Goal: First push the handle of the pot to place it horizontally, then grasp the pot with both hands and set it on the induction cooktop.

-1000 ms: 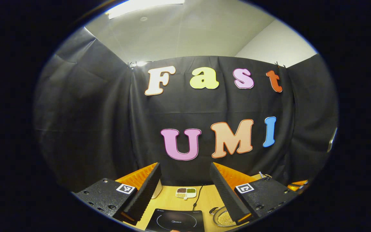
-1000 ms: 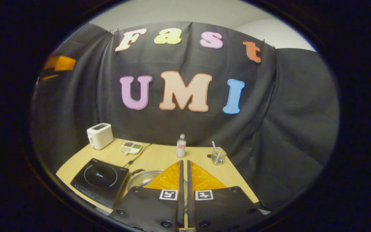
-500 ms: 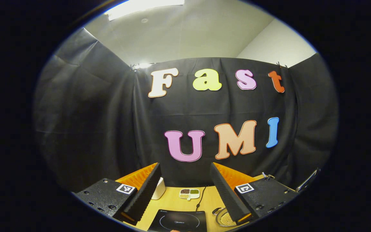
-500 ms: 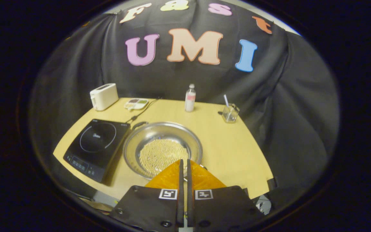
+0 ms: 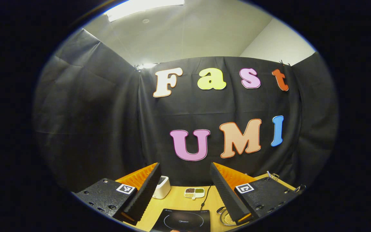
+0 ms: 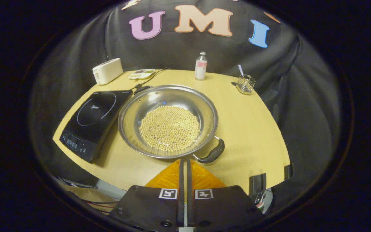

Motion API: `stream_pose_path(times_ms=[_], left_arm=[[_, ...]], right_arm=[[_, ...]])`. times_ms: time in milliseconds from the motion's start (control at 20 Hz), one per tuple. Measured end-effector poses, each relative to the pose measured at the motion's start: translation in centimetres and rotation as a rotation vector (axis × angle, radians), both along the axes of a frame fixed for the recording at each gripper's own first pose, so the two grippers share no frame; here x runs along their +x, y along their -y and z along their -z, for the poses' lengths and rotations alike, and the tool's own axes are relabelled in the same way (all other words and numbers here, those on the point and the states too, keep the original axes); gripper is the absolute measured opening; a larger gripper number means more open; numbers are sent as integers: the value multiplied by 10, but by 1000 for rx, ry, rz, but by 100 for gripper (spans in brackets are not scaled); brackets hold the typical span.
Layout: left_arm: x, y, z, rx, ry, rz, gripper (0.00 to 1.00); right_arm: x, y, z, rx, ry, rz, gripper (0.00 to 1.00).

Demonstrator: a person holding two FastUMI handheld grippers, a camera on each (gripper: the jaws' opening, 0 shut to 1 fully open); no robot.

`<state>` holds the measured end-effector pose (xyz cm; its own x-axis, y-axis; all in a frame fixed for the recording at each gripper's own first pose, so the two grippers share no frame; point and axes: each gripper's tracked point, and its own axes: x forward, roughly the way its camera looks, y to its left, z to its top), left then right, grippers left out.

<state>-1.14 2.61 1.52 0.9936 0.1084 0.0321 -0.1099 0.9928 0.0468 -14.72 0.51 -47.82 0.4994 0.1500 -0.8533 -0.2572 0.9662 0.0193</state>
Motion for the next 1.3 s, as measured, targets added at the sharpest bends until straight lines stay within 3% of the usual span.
stream_pose_path(times_ms=[600,1300], left_arm=[[-6,-46,5,15,-8,-155,98],[-5,-65,14,22,-26,-271,96]], right_arm=[[23,24,46,-67,-89,-9,5],[92,52,60,-125,-75,-27,3]])
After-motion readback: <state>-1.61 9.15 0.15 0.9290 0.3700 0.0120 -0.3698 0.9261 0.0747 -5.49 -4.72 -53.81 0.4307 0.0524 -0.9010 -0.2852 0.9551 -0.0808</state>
